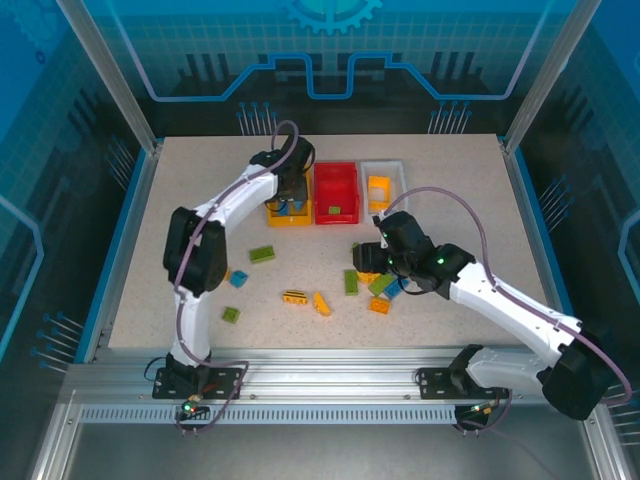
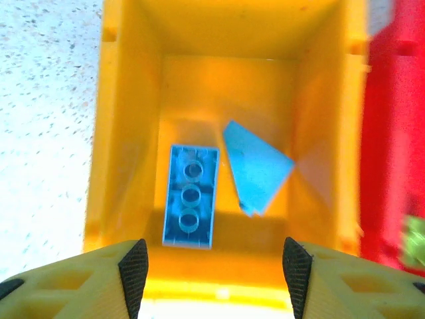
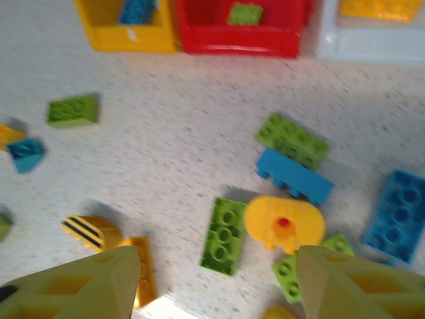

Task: Sort the legos into containers by color

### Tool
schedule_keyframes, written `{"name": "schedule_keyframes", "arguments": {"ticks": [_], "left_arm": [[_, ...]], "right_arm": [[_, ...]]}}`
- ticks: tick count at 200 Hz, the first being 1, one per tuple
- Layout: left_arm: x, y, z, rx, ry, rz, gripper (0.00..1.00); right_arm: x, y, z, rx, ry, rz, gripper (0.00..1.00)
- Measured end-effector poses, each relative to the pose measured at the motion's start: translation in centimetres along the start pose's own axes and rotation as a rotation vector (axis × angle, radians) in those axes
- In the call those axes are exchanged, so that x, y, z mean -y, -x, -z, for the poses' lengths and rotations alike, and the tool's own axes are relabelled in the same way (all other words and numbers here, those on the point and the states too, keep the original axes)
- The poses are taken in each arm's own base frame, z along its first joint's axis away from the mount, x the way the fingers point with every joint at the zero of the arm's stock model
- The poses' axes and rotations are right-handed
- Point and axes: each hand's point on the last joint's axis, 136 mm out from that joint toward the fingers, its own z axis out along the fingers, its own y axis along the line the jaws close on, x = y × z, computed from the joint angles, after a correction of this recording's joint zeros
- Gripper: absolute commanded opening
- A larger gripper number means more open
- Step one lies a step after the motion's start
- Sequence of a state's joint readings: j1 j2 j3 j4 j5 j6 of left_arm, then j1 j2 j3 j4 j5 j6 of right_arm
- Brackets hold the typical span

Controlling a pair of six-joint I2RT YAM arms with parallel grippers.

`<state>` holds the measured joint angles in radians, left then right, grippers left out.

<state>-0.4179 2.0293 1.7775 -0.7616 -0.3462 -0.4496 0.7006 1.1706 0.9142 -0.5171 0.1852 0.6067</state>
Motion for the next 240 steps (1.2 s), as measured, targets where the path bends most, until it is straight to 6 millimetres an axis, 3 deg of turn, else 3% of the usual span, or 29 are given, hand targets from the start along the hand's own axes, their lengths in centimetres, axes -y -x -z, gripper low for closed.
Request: {"name": "schedule_keyframes", "arguments": {"ticks": [18,32,52,68,96,122,149,193,207,240], "left_arm": [[0.9,-0.7,4.7,0.065,-0.086,0.011,0.63],[2.0,-2.4,9.0,0.111,-0.172,0.002,0.63],[4.1,-6.5,14.3,0.147,-0.316,-0.024,0.65],[5.4,-10.8,16.8,0.126,-0.427,-0.046,0.66],[5.5,-17.8,17.5,0.054,-0.509,-0.068,0.66],[4.9,-21.3,17.1,0.01,-0.529,-0.074,0.67],[4.3,-21.9,17.7,0.025,-0.569,-0.048,0.67],[3.9,-21.5,19.2,0.065,-0.63,-0.026,0.67],[3.9,-21.6,19.1,0.064,-0.631,-0.024,0.67],[3.8,-21.9,18.7,0.058,-0.626,-0.024,0.66]], "right_arm": [[0.5,-1.3,0.0,-0.042,-0.051,-0.001,0.63],[0.0,-2.7,0.2,-0.074,-0.074,0.021,0.64],[0.3,-5.1,0.4,-0.137,-0.131,0.019,0.7],[1.8,-6.8,0.3,-0.173,-0.187,-0.031,0.74],[4.2,-10.6,-0.4,-0.256,-0.269,-0.122,0.85],[4.7,-12.1,-1.1,-0.28,-0.309,-0.231,0.9],[4.7,-12.7,-2.4,-0.276,-0.321,-0.323,0.9],[4.7,-13.5,-5.2,-0.316,-0.34,-0.413,0.81],[4.7,-13.7,-5.8,-0.326,-0.343,-0.427,0.75],[5.0,-13.9,-6.6,-0.334,-0.358,-0.448,0.48]]}}
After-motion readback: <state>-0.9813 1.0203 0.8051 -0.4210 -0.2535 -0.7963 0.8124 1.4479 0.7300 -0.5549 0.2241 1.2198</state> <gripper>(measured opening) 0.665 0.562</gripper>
